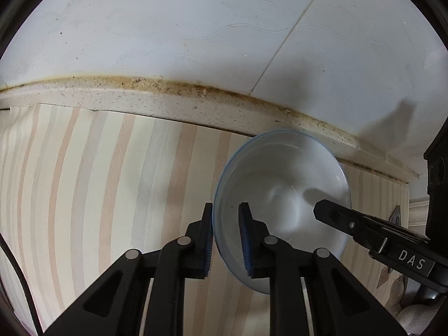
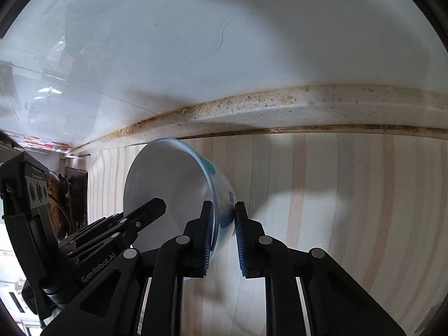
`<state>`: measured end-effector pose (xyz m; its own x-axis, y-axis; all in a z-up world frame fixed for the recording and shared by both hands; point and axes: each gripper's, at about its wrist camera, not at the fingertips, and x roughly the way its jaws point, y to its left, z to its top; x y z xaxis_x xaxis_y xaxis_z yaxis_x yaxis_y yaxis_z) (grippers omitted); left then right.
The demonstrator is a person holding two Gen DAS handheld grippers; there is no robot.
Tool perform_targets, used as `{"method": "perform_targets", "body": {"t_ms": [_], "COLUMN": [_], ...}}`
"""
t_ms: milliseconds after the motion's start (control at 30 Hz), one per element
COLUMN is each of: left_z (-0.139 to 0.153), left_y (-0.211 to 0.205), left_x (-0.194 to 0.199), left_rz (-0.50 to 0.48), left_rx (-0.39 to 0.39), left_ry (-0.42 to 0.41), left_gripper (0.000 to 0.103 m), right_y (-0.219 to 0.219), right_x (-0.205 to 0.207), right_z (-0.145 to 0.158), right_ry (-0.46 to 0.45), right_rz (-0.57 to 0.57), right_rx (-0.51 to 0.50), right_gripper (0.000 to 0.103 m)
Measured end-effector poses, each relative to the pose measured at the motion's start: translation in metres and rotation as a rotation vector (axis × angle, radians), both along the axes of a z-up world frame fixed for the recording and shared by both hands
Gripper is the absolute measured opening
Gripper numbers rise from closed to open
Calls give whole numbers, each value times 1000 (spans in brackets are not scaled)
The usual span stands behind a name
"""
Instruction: Organize plates and bowls
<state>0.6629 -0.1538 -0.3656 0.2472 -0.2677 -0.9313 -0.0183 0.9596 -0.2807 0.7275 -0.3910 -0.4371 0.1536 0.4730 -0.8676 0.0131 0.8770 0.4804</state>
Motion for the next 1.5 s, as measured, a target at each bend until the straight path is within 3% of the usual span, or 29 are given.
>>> {"method": "perform_targets", "body": {"t_ms": [200,467,700,900,1067,1233,1500], "left_z": [17,63,97,107,103,88,70], "left_y": [-5,-18,-48,-69,-92,-111,-126], "left_x": [-10,-54,-113,-166,-206,-232,-257], "left_rz": [-19,-73,-162,-241,-308,-356,-379], "left_rx": [-4,-26,-23,-33,-36,-27,9], "left_ry": [-34,-87,-111,-117,-109,-74,-33], "left_gripper": [15,15,15,15,15,15,15], "right_y": [-10,-23,-50,-76,-97,-114,-117], "right_x": [-17,-66,-146,-219,-278,-320,-340], "right_z": [25,69,105,126,125,106,75], "right_ry": [-30,-74,-95,-104,-86,-45,7], "right_rz": [-18,-48,-93,-141,-191,-226,-236], "right_rx": [-5,-8,-23,-39,-46,-47,-32], "right_gripper": [17,17,17,17,17,17,17]}}
